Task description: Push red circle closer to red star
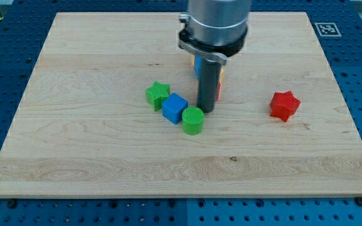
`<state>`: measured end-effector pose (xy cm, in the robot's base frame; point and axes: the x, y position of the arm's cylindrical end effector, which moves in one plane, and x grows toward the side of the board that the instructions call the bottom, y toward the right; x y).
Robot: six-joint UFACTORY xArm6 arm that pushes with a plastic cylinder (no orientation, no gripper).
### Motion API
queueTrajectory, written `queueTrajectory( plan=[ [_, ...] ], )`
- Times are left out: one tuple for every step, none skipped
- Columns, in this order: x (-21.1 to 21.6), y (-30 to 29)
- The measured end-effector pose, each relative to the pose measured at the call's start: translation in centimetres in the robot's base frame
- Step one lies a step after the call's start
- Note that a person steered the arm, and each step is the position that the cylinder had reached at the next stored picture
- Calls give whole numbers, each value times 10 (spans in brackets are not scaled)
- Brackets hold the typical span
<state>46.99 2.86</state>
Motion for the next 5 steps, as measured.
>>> queueTrajectory(
  plan=[
    [-16,-42],
    [-63,-46],
    [-46,0],
    [-18,19],
    [-12,26]
  ],
)
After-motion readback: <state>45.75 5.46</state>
